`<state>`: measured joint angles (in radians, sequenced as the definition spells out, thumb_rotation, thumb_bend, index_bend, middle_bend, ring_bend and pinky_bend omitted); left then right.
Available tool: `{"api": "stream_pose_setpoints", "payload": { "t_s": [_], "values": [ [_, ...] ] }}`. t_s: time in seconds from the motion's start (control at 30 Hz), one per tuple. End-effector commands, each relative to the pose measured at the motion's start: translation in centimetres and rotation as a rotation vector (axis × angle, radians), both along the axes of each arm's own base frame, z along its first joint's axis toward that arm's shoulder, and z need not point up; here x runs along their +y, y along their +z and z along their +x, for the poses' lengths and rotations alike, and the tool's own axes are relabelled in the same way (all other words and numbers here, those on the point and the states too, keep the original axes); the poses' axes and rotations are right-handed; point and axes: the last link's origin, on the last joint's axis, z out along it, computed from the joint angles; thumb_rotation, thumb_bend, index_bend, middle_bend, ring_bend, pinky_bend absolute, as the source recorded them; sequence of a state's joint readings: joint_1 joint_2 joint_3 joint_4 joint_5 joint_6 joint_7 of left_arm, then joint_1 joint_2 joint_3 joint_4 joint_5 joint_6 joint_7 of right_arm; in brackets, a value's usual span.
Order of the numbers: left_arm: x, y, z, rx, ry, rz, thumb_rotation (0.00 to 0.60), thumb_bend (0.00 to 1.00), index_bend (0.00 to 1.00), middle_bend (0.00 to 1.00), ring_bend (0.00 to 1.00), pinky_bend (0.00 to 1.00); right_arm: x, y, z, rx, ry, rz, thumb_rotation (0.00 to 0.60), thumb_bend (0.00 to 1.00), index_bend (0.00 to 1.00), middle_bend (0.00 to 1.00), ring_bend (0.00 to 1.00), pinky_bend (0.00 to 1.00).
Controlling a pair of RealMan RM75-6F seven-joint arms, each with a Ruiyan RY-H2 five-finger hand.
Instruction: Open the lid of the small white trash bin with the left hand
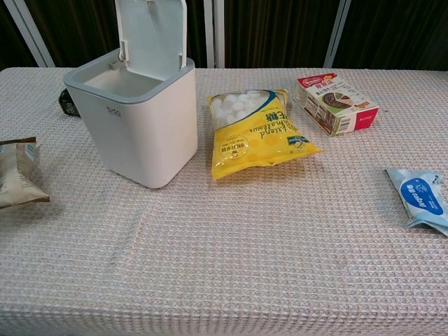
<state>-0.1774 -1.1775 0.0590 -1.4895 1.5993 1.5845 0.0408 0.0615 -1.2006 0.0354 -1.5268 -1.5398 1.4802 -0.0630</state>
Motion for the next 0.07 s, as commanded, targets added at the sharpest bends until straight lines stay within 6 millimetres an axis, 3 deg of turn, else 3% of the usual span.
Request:
{"api": "stream_pose_setpoints", "payload": {
  "t_s": [0.03, 0.07],
  "values": [
    [-1.79, -0.62, -2.09, -0.010, 0.062, -0.020, 0.365, 0.21, 0.08, 0.14, 0.10, 0.20, -0.07, -0.15, -0.12, 0.009, -0.005, 0.016, 0.600, 0.24, 0.00, 0.00, 0.00, 0.00],
    [-1.90, -0.66, -2.17, -0.013, 0.065, -0.026, 0.365, 0.21, 0.08, 0.13, 0.10, 0.20, -0.07, -0.19, -0.12, 0.009, -0.006, 0.018, 0.600, 0.24, 0.00, 0.00, 0.00, 0.00]
  ]
}}
